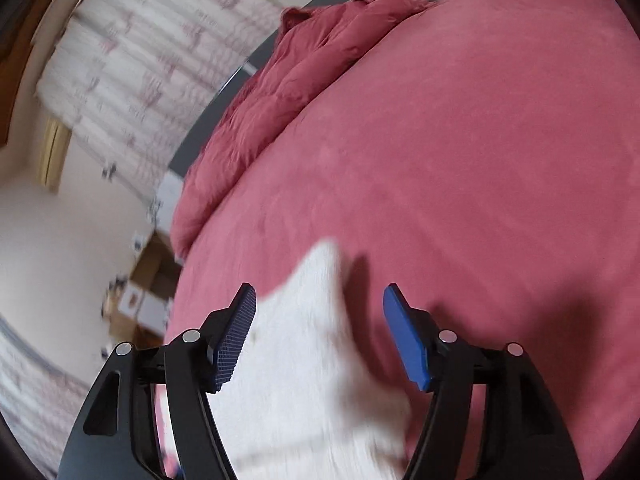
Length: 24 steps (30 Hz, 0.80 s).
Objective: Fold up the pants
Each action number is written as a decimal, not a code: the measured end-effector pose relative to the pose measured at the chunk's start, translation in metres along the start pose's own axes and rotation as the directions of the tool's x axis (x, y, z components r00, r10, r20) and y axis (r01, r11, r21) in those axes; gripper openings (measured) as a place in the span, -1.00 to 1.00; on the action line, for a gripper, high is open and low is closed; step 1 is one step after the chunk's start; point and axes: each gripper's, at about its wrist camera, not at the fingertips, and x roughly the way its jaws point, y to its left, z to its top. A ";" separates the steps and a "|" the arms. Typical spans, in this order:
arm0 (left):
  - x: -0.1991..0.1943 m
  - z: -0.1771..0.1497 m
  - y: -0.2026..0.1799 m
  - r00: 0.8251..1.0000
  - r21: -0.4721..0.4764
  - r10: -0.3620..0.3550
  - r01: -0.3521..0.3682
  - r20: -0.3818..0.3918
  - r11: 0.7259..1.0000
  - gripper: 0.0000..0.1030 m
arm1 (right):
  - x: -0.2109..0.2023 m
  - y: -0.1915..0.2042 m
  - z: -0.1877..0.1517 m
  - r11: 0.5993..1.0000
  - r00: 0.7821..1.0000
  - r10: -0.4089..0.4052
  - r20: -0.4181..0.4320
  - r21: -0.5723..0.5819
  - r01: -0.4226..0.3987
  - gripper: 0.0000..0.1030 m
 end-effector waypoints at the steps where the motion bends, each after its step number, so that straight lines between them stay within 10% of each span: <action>1: -0.001 0.000 0.000 1.000 0.000 0.002 -0.002 0.004 1.000 0.83 | -0.007 0.002 -0.011 0.999 0.999 -0.033 -0.009 -0.032 0.033 0.27; 7: -0.009 -0.004 -0.001 0.999 -0.005 0.035 -0.035 0.023 0.999 0.83 | 0.016 -0.003 -0.039 0.990 0.991 -0.123 -0.060 -0.075 0.119 0.27; 10: -0.013 -0.006 0.002 0.999 -0.012 0.037 -0.037 0.028 0.999 0.83 | 0.041 -0.006 -0.047 0.995 0.984 -0.102 -0.147 -0.036 0.097 -0.48; 14: -0.014 -0.008 0.005 0.999 -0.025 0.033 -0.033 0.031 0.999 0.83 | 0.028 0.010 -0.046 0.982 0.975 -0.180 -0.129 -0.071 0.172 -0.69; 21: -0.011 -0.008 0.004 0.999 -0.011 0.048 -0.048 0.016 0.999 0.85 | 0.032 -0.015 -0.043 0.959 0.956 -0.270 -0.116 -0.119 0.257 -0.67; 24: -0.010 -0.004 0.001 0.998 -0.008 0.066 -0.066 -0.008 0.998 0.85 | 0.016 -0.008 -0.039 0.944 0.951 -0.305 -0.046 -0.145 0.296 -0.01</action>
